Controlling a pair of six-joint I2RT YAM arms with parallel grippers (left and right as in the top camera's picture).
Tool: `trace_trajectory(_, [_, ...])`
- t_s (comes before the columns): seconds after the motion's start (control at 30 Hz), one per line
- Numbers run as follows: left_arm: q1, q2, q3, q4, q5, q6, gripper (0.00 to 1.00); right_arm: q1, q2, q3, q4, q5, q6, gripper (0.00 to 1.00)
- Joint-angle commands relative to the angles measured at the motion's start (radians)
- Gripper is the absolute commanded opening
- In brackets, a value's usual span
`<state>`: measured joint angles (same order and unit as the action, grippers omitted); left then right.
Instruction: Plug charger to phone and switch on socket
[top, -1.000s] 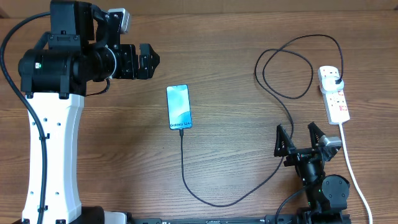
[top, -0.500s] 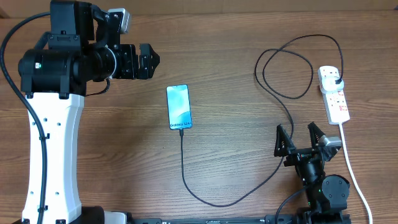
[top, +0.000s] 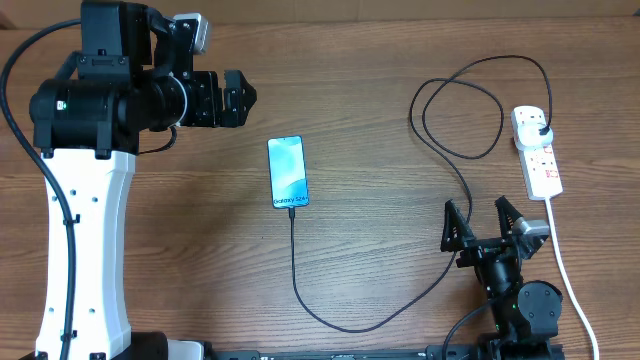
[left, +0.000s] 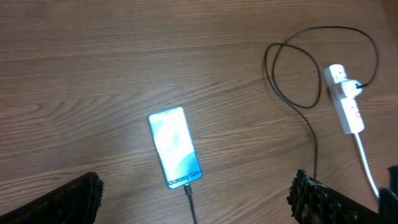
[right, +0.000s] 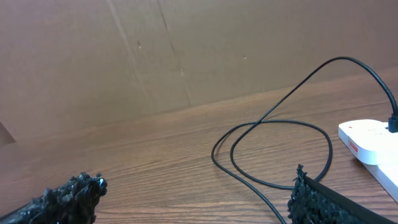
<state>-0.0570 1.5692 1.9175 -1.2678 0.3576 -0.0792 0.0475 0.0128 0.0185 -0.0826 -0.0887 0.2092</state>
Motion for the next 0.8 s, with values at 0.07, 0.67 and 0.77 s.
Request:
trace_trajectory(0.07, [0.004, -0.086, -0.012, 0.01, -0.126, 0.005, 1.0, -0.004, -0.01, -0.011, 0.005, 0.012, 0.003, 1.0])
trace_trajectory(0.67, [0.005, -0.621, -0.614, 0.385, -0.159, 0.132, 1.0, -0.004, -0.01, -0.011, 0.005, 0.012, 0.003, 1.0])
trace_trajectory(0.77, [0.005, -0.719, -0.77, 0.512, -0.158, 0.141, 1.0, -0.004, -0.01, -0.011, 0.005, 0.012, 0.003, 1.0])
